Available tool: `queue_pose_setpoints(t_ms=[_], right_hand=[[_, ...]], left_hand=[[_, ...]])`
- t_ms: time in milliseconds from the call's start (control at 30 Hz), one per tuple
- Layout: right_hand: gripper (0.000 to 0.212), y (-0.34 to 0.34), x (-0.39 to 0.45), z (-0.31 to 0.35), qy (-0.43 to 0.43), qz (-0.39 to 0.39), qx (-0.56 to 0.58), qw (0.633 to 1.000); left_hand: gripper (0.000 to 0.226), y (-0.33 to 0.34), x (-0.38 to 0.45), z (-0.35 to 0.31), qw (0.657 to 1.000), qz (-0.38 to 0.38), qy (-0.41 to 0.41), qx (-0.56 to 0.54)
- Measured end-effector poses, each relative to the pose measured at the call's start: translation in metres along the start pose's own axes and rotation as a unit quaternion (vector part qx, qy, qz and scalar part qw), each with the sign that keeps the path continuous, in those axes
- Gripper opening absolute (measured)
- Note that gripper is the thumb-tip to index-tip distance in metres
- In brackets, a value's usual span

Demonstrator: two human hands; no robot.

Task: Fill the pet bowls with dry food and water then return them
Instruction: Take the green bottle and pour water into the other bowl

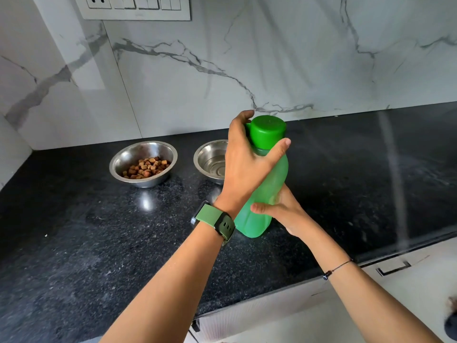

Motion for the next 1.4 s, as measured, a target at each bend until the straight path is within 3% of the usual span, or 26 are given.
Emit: queue_pose_setpoints(t_ms=[133,267,333,467,567,700,833,967,1133,1200,1400], right_hand=[[0.084,0.0,0.0,-0.001,0.001,-0.003,0.009,1.0],[0.081,0.0,0.001,-0.002,-0.005,-0.01,0.012,1.0],[0.081,0.001,0.001,-0.002,-0.006,-0.008,0.014,1.0],[0.096,0.004,0.0,0.003,-0.005,-0.002,0.028,1.0],[0.096,0.004,-0.001,0.004,-0.01,-0.004,0.03,0.999],[0.092,0.003,-0.001,0.002,-0.011,-0.006,0.025,1.0],[0.081,0.002,0.0,-0.001,-0.007,-0.001,0.021,1.0],[0.08,0.002,0.0,-0.001,-0.009,-0.01,0.026,1.0],[0.095,0.003,-0.001,0.0,-0.006,-0.005,0.023,1.0],[0.088,0.003,-0.001,0.001,-0.007,-0.008,0.021,1.0],[0.084,0.001,-0.001,0.0,-0.002,-0.005,0.009,1.0]], left_hand=[[0.065,-0.005,-0.001,0.011,0.995,0.024,-0.014,-0.1],[0.025,-0.014,0.003,0.024,0.965,-0.004,-0.073,-0.251],[0.018,-0.011,0.001,0.019,0.979,-0.002,-0.058,-0.194],[0.056,0.003,-0.007,0.004,0.999,0.021,0.01,-0.034],[0.068,0.005,-0.003,0.002,0.999,0.009,0.023,0.026],[0.052,0.003,0.0,0.005,0.999,0.015,0.017,0.03],[0.051,-0.001,-0.001,0.014,0.997,0.046,0.005,-0.063],[0.027,-0.007,0.0,0.022,0.988,0.024,-0.033,-0.147],[0.065,0.002,-0.007,-0.004,0.999,0.008,0.029,0.04],[0.077,0.004,-0.007,-0.013,0.993,-0.015,0.049,0.11],[0.067,0.003,-0.008,-0.022,0.987,-0.046,0.001,0.152]])
Point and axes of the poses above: each hand's wrist, its own x-axis towards the middle knuckle, its own y-axis out of the palm, z = x × y, the point moved 8 cm from there along x, towards the middle knuckle, and after that the axes turned 13 degrees about -y, right-handed, at the moved point
